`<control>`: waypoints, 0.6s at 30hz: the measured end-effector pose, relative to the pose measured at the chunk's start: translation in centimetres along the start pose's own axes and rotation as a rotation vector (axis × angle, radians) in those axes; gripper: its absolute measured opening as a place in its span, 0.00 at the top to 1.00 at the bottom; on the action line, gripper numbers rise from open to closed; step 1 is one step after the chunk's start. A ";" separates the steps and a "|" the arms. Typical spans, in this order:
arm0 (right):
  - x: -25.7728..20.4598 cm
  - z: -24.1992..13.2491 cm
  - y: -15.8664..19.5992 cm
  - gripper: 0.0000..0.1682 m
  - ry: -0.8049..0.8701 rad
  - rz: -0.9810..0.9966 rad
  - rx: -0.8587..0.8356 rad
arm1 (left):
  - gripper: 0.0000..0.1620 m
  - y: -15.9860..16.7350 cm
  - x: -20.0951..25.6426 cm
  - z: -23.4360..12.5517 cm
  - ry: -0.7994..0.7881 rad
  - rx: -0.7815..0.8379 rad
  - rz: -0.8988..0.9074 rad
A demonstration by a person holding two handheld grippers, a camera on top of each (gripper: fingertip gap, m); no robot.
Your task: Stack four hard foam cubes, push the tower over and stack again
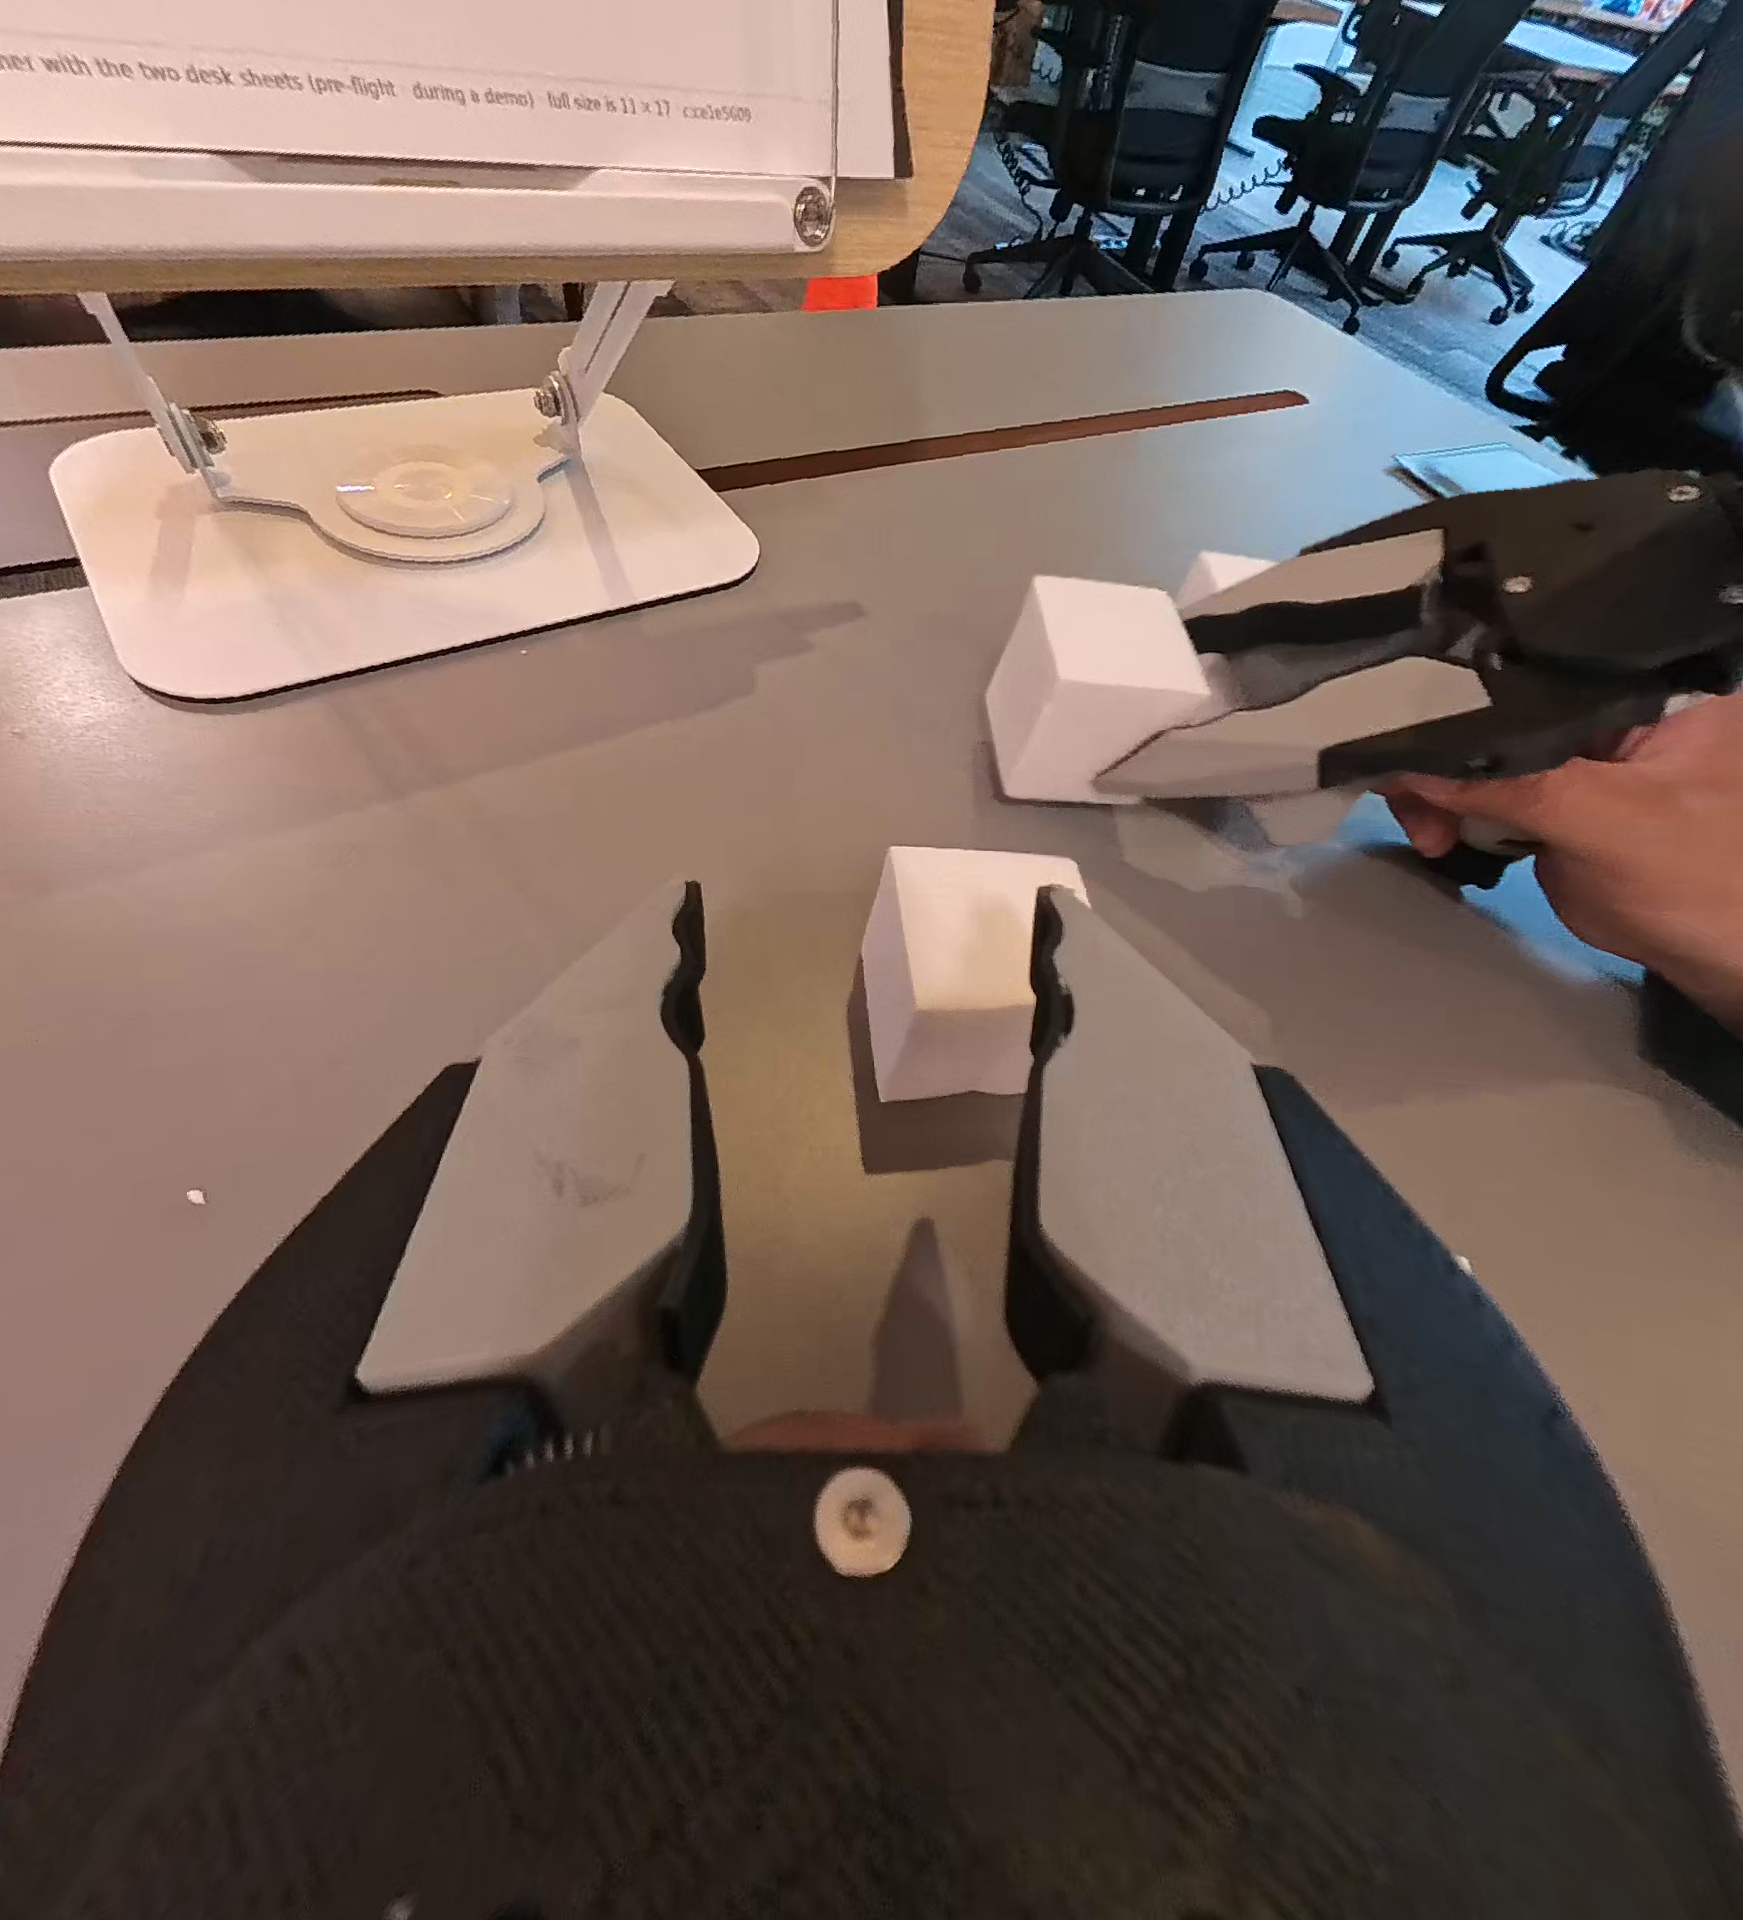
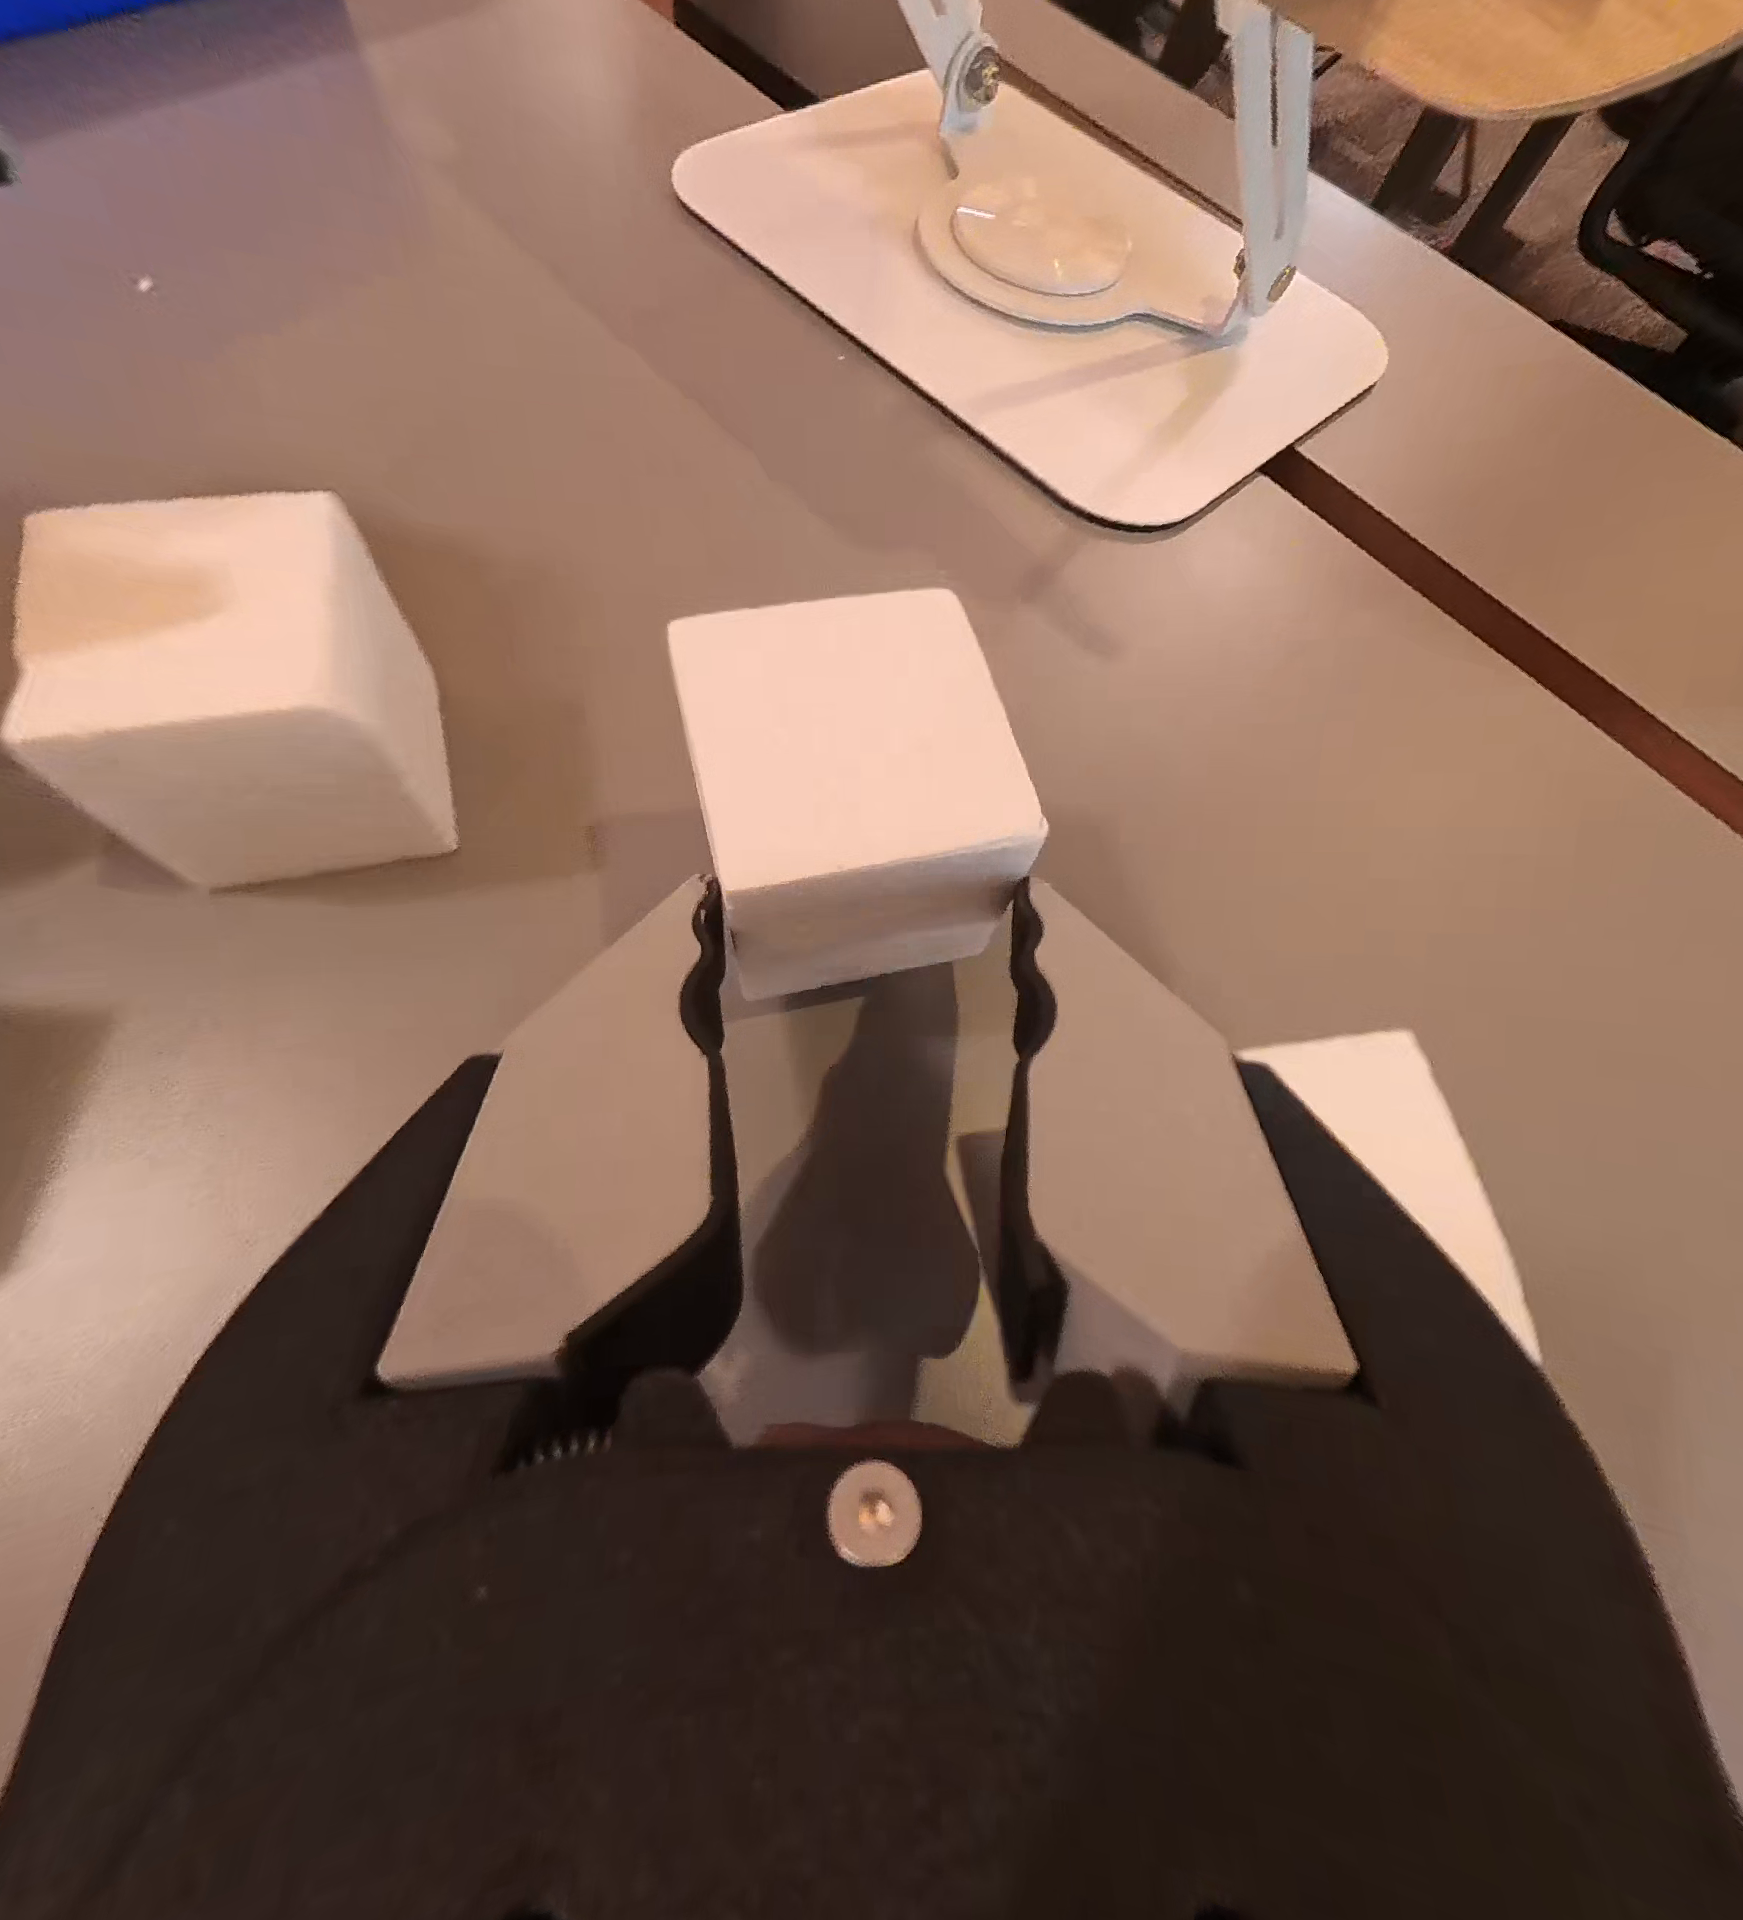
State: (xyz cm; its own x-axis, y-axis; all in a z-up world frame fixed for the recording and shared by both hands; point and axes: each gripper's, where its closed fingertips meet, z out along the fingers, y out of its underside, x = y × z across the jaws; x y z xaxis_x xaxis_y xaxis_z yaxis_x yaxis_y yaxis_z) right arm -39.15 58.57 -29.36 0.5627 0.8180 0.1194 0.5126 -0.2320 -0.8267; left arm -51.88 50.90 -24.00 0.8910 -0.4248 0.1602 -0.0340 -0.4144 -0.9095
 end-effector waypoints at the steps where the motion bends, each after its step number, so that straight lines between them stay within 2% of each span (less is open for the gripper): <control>1: -0.5 -0.4 0.2 0.69 -0.012 -0.005 -0.001 | 0.62 0.1 0.0 0.0 -0.001 -0.003 0.000; 12: -5.9 -5.7 3.4 0.68 -0.161 -0.076 -0.028 | 0.62 0.7 -0.3 0.5 -0.010 -0.028 0.001; 18: -8.4 -7.4 5.0 0.68 -0.239 -0.108 -0.049 | 0.62 0.4 -0.5 0.2 -0.013 -0.015 -0.007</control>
State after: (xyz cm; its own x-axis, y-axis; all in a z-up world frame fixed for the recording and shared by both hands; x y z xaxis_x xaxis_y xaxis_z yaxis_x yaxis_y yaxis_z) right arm -36.55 46.64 -30.41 0.3367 0.9392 0.0677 0.5954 -0.1566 -0.7880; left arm -52.21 51.10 -24.56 0.8970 -0.4115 0.1618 -0.0343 -0.4295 -0.9024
